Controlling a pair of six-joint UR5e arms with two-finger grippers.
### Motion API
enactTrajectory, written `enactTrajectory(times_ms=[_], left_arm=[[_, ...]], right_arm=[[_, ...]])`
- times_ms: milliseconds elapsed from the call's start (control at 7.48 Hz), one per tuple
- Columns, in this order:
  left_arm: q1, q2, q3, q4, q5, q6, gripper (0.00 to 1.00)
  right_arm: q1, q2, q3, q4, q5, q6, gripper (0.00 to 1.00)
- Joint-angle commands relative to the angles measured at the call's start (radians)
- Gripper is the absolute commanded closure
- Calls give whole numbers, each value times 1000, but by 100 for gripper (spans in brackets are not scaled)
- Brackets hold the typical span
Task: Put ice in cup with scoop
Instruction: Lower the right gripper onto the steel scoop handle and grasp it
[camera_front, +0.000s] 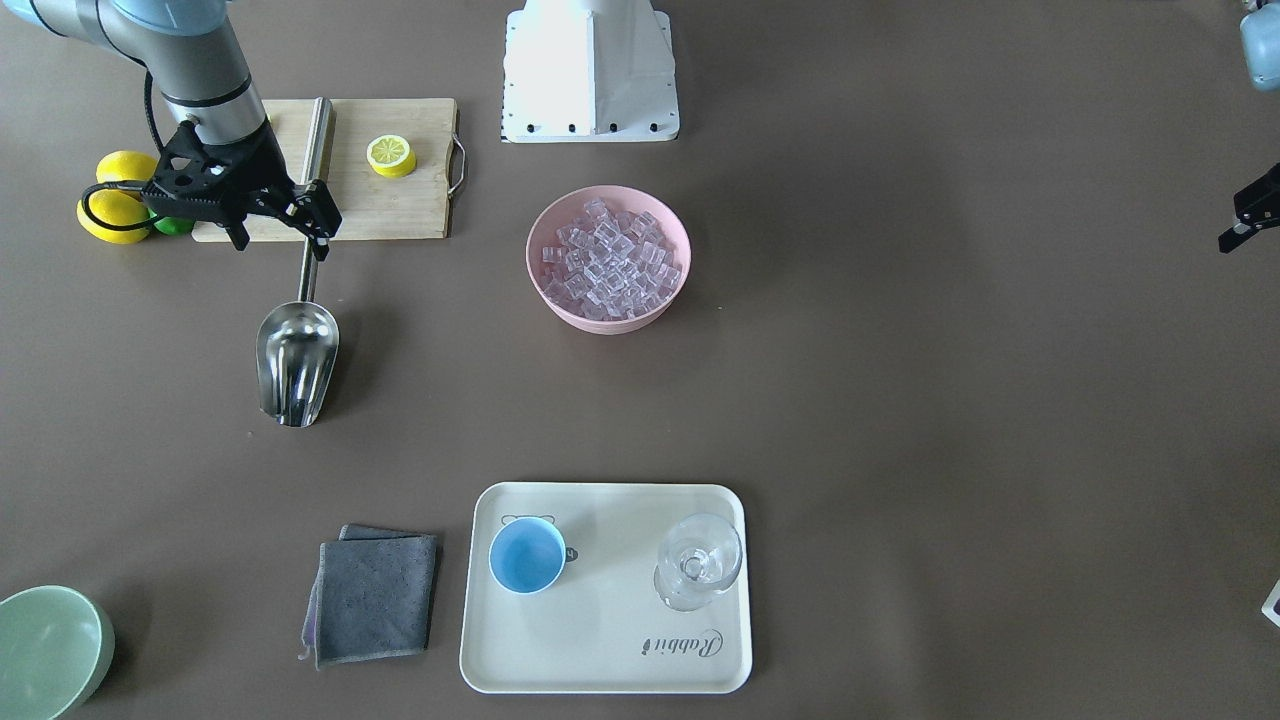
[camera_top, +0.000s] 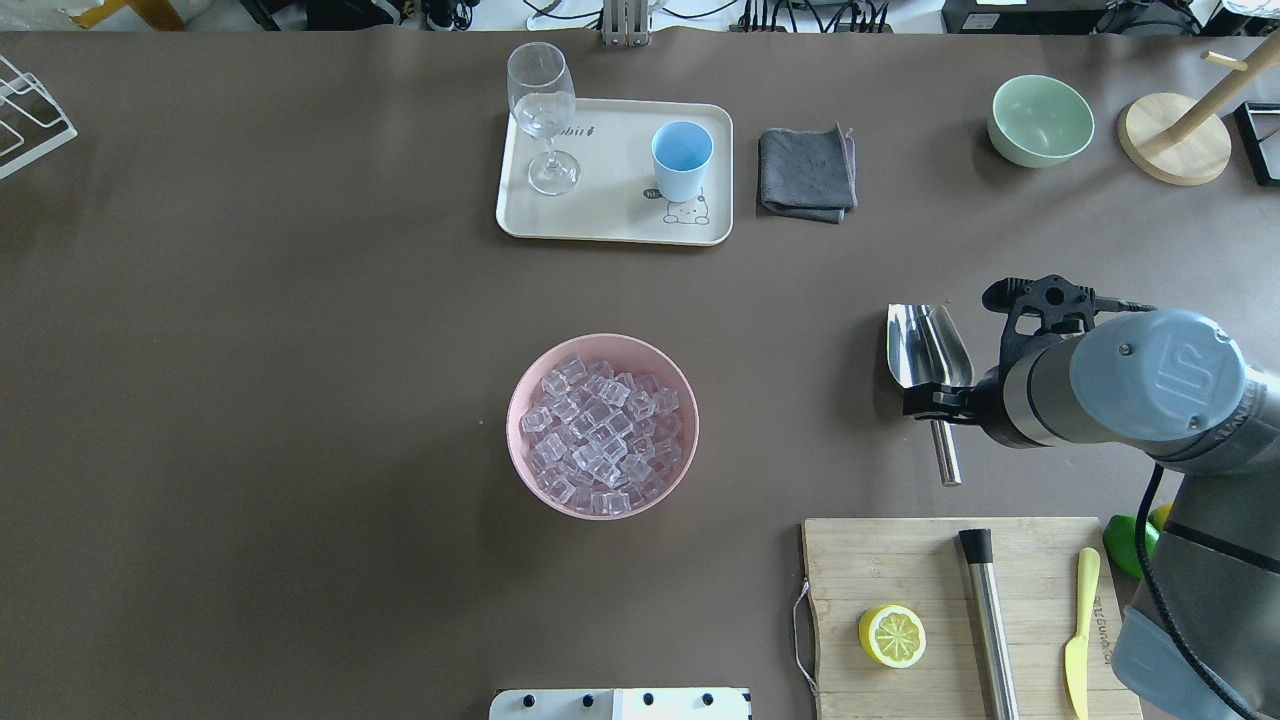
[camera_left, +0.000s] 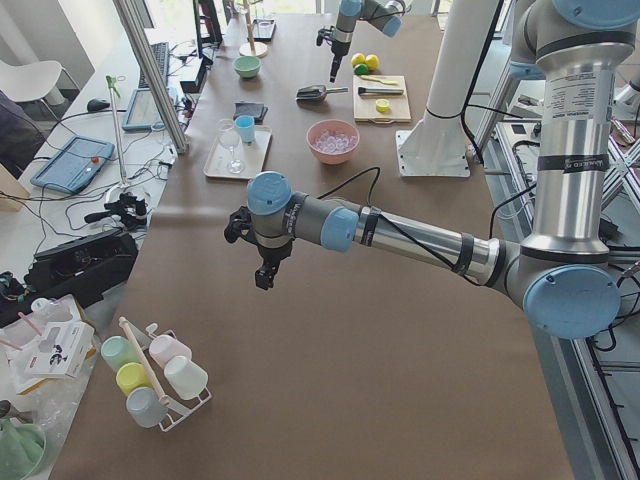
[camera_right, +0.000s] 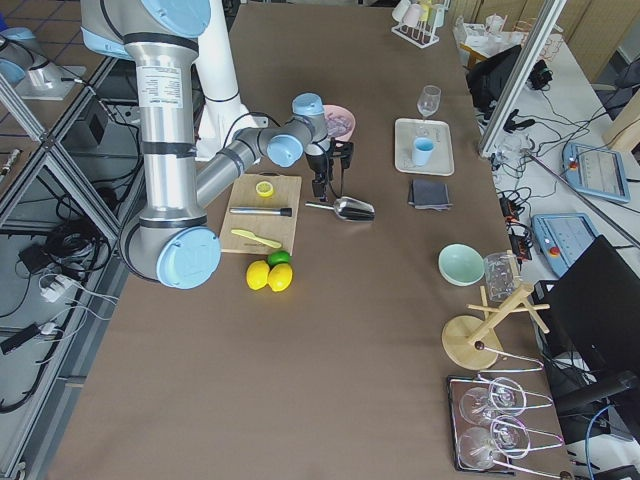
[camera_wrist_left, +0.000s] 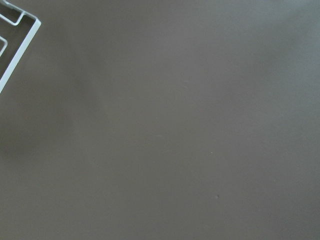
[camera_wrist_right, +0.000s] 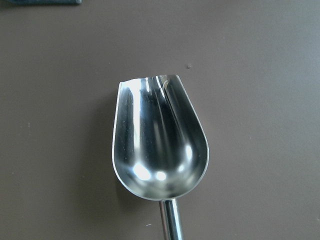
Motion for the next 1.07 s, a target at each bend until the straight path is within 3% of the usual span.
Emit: enactTrajectory(times_ms=[0, 267, 401, 535, 669, 936], left_arm=[[95, -65, -11, -13, -1, 2, 2], [128, -89, -2, -38, 2, 2, 2], [227, -107, 3, -129, 116, 0, 2], [346, -104, 6, -276, 293, -6, 2], [438, -101, 21, -360, 369, -10, 1], [464, -124, 27, -392, 336, 0, 1]], right_arm=[[-83, 1, -43, 9, -89, 36, 2], [-89, 0, -80, 41, -89, 16, 10], [-89, -8, -107, 108, -88, 16, 15], [-96, -9, -121, 132, -88, 18, 21], [-101, -11, -117, 134, -85, 19, 34], [-103, -28, -97, 132, -75, 18, 67]])
